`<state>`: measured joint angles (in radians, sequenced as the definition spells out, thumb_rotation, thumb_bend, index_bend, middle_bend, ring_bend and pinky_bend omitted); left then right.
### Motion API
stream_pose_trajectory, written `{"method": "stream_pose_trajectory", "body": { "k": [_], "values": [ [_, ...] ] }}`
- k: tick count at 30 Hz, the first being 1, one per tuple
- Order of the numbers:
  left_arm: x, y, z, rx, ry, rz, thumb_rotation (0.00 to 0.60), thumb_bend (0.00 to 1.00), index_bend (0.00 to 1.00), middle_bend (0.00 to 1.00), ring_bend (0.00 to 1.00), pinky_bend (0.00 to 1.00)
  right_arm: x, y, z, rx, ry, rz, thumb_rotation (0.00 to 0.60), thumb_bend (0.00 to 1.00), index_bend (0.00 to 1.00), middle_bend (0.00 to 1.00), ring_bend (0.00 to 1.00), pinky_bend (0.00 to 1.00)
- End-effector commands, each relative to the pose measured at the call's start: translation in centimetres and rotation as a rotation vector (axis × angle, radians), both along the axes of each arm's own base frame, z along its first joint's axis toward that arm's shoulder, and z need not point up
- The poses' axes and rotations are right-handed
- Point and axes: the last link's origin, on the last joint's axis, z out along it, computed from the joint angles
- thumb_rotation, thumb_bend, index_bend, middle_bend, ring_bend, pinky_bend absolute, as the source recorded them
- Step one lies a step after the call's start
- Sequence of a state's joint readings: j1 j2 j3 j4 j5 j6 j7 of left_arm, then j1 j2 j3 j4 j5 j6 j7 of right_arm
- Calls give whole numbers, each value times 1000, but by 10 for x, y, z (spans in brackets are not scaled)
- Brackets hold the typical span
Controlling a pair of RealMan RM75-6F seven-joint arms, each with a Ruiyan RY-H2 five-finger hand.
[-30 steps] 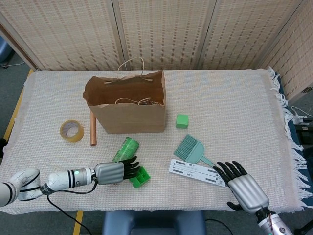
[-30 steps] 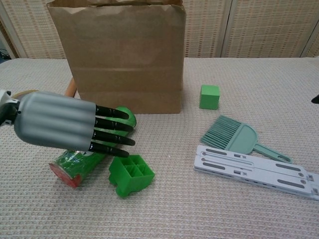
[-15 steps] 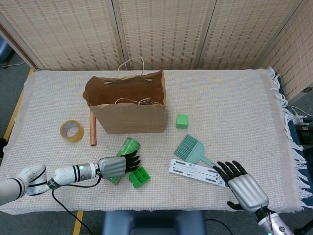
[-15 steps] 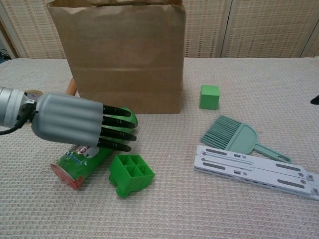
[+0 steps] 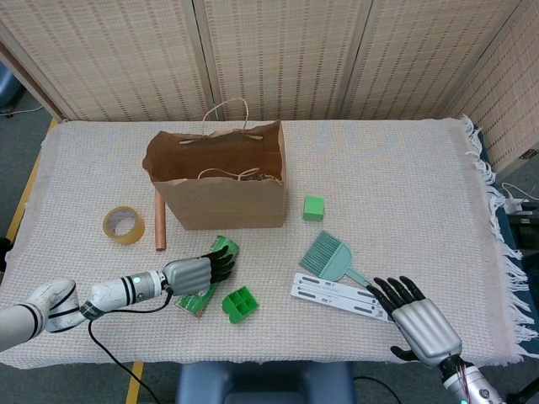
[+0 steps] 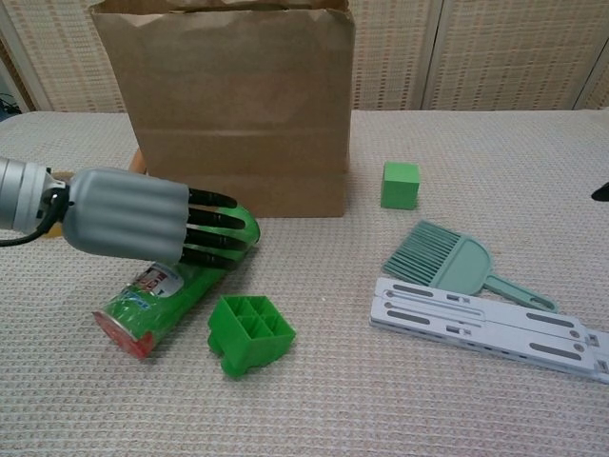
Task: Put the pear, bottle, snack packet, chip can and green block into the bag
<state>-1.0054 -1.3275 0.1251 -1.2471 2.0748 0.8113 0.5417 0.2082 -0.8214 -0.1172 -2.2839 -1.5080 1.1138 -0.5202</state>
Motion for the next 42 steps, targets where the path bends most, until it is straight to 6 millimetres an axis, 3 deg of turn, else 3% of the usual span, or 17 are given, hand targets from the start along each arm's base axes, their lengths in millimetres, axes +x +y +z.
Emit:
{"method": "stream_pose_trajectory", "body": {
  "k": [1, 14, 20, 22, 29, 32, 42],
  "values": [
    [-3, 0, -2, 1, 24, -13, 600, 349, 0, 0, 0, 83, 0, 0, 0, 0, 0, 0, 600, 59, 0, 0, 0, 0],
    [-23, -7, -12, -19, 107, -13, 600, 357, 0, 0, 0, 89, 0, -1, -1, 2, -1, -6, 600, 59, 0, 0, 0, 0],
    [-30, -12, -13, -43, 140, -9, 600, 377, 26, 10, 6, 208, 0, -1, -1, 1, -1, -6, 600, 58, 0, 0, 0, 0],
    [-32, -13, -11, -52, 158, -11, 600, 395, 83, 64, 49, 279, 0, -1, -1, 2, -2, -5, 600, 59, 0, 0, 0, 0],
    [-34, -13, -5, -63, 168, -4, 600, 574, 428, 486, 451, 624, 1, 0, -1, 1, -4, -2, 600, 58, 0, 0, 0, 0],
    [-32, -11, -1, -51, 161, 3, 600, 632, 525, 600, 553, 691, 1, 1, -1, 2, -6, 1, 600, 58, 0, 0, 0, 0],
    [-27, -3, 38, 45, 103, 51, 600, 662, 550, 624, 574, 706, 4, 4, 1, 3, -15, 12, 600, 59, 0, 0, 0, 0]
  ]
}}
